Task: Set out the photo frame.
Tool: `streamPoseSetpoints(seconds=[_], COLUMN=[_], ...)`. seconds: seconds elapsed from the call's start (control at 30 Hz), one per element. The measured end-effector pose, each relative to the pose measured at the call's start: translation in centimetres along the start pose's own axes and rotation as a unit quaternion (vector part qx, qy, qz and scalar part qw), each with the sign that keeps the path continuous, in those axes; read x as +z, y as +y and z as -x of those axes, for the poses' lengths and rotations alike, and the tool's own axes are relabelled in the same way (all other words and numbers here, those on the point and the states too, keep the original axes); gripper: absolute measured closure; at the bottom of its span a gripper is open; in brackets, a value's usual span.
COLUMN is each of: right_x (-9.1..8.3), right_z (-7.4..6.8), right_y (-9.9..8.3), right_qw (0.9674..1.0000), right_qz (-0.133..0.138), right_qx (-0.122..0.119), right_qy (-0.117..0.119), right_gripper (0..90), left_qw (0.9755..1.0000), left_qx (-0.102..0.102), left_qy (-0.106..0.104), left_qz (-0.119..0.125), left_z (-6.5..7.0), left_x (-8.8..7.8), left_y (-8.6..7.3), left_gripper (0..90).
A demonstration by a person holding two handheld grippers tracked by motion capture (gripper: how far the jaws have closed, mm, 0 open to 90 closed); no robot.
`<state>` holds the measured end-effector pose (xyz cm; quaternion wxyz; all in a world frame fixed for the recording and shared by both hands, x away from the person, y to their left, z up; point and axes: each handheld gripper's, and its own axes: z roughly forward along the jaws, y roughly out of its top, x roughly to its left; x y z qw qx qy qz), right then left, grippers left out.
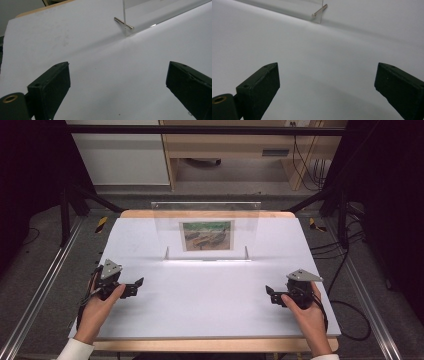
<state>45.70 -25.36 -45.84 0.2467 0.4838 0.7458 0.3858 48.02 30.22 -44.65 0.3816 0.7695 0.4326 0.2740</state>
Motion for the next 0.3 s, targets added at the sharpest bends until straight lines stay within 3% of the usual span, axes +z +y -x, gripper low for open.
streamPoseSetpoints(seconds=[0.13, 0.3], right_x=[0.05, 0.1], right_z=[-0.39, -0.32], right_y=[-0.87, -1.18], right_qw=[0.9996, 0.9993], right_qz=[-0.025, -0.03], right_qx=[-0.015, -0.02], right_qy=[-0.004, -0.004], right_gripper=[6.6, 6.6], left_qw=[1.0, 1.0], left_qx=[0.001, 0.0], left_qy=[0.001, 0.0], left_qz=[-0.006, -0.008], left_z=[-0.05, -0.17], left_x=[-0.05, -0.02], left_y=[-0.36, -0.58], left_gripper=[5.5, 5.5])
